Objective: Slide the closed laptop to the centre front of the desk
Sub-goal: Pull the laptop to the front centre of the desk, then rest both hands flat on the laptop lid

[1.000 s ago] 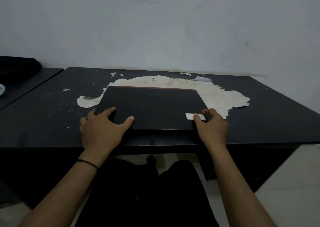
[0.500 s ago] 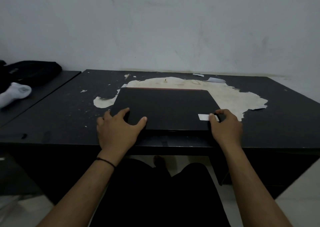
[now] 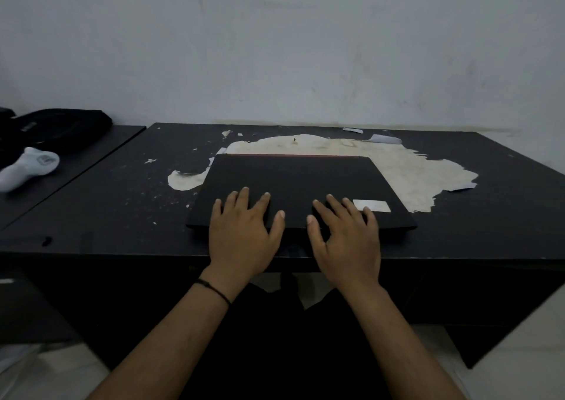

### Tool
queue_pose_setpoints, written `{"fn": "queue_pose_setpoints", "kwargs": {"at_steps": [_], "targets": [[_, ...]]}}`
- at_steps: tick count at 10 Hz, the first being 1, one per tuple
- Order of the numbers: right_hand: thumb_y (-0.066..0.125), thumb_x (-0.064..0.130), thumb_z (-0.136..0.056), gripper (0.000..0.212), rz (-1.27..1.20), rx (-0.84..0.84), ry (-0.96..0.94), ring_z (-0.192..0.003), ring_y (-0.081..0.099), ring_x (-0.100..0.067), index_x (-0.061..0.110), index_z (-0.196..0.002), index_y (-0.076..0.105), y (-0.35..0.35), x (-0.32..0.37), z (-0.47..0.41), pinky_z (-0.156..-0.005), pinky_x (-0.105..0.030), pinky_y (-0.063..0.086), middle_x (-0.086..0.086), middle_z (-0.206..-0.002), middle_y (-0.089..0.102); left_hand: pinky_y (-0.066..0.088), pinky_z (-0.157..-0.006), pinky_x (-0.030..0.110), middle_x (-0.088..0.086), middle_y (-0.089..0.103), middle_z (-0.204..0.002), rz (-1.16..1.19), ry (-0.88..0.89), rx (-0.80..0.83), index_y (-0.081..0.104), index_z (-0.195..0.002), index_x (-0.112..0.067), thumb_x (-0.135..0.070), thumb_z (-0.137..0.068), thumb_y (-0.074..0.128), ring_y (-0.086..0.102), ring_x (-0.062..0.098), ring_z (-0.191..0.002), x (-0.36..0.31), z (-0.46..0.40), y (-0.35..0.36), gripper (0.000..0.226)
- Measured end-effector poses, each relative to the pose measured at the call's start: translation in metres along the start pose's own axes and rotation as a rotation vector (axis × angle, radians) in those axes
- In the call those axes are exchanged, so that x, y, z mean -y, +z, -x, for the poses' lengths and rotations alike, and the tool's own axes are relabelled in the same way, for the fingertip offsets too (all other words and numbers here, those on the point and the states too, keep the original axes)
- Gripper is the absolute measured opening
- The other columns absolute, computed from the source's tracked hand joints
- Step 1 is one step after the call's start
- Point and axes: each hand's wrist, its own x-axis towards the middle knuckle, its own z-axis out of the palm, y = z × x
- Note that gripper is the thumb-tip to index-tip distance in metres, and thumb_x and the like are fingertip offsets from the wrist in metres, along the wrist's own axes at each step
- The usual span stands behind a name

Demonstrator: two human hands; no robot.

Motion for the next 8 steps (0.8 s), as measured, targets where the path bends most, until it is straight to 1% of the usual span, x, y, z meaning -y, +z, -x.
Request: {"fn": "queue_pose_setpoints", "kwargs": {"at_steps": [1, 3, 4, 5, 6, 7, 8], "targets": [[0.032, 0.053, -0.098, 0.053, 0.001, -0.017, 0.005, -0.141, 0.043, -0.023, 0.029, -0.134, 0.062, 0.001, -0.002, -0.001, -0.118, -0.049, 0.024, 0.0, -0.146, 0.056, 0.027, -0.116, 0.052, 0.012, 0.05, -0.148, -0.005, -0.012, -0.007, 0.054, -0.14, -0.029, -0.062, -0.091, 0.023, 0.04, 0.031, -0.138, -0.004, 0.001, 0.002, 0.066], [0.034, 0.053, -0.097, 0.052, -0.013, -0.015, 0.019, -0.142, 0.041, -0.021, 0.03, -0.134, 0.062, 0.0, 0.003, 0.0, -0.118, -0.047, 0.024, 0.002, -0.146, 0.056, 0.029, -0.116, 0.05, 0.011, 0.052, -0.147, -0.007, -0.028, -0.034, 0.055, -0.139, -0.03, -0.061, -0.092, 0.027, 0.042, 0.03, -0.137, -0.001, 0.002, 0.004, 0.063], [0.047, 0.054, -0.093, 0.045, -0.145, 0.021, 0.085, -0.14, 0.043, -0.016, 0.032, -0.127, 0.067, -0.006, 0.002, -0.005, -0.119, -0.043, 0.022, 0.006, -0.143, 0.058, 0.03, -0.114, 0.049, 0.008, 0.054, -0.145, 0.003, -0.064, 0.018, 0.057, -0.137, -0.031, -0.063, -0.088, 0.03, 0.043, 0.029, -0.135, -0.005, -0.002, 0.0, 0.064], [0.062, 0.049, -0.089, 0.033, -0.319, 0.053, 0.154, -0.128, 0.054, -0.012, 0.033, -0.115, 0.073, -0.022, 0.002, -0.014, -0.114, -0.043, 0.033, 0.01, -0.13, 0.067, 0.037, -0.106, 0.047, 0.007, 0.06, -0.137, 0.016, -0.086, 0.058, 0.062, -0.131, -0.029, -0.065, -0.086, 0.038, 0.049, 0.03, -0.127, -0.008, -0.013, -0.007, 0.062], [0.071, 0.036, -0.087, 0.017, -0.678, 0.042, 0.201, -0.101, 0.065, 0.0, 0.028, -0.101, 0.078, -0.063, 0.015, -0.042, -0.099, -0.036, 0.052, 0.016, -0.103, 0.075, 0.044, -0.097, 0.044, 0.008, 0.066, -0.125, 0.07, -0.087, 0.031, 0.066, -0.125, -0.025, -0.063, -0.084, 0.049, 0.055, 0.033, -0.117, -0.014, -0.053, -0.03, 0.058], [0.072, 0.026, -0.089, 0.01, -0.875, -0.084, 0.149, -0.093, 0.068, 0.002, 0.025, -0.096, 0.079, -0.112, 0.03, -0.061, -0.091, -0.028, 0.054, 0.015, -0.093, 0.076, 0.044, -0.096, 0.045, 0.009, 0.066, -0.123, 0.082, -0.065, -0.019, 0.067, -0.124, -0.023, -0.061, -0.085, 0.05, 0.055, 0.035, -0.116, -0.022, -0.086, -0.053, 0.057], [0.069, 0.019, -0.091, 0.009, -1.004, -0.326, -0.018, -0.087, 0.071, -0.002, 0.021, -0.095, 0.077, -0.208, 0.048, -0.067, -0.078, -0.017, 0.052, 0.009, -0.09, 0.078, 0.043, -0.092, 0.045, 0.009, 0.064, -0.124, 0.086, -0.021, -0.117, 0.064, -0.126, -0.019, -0.058, -0.088, 0.046, 0.053, 0.035, -0.116, -0.041, -0.138, -0.095, 0.057]]}}
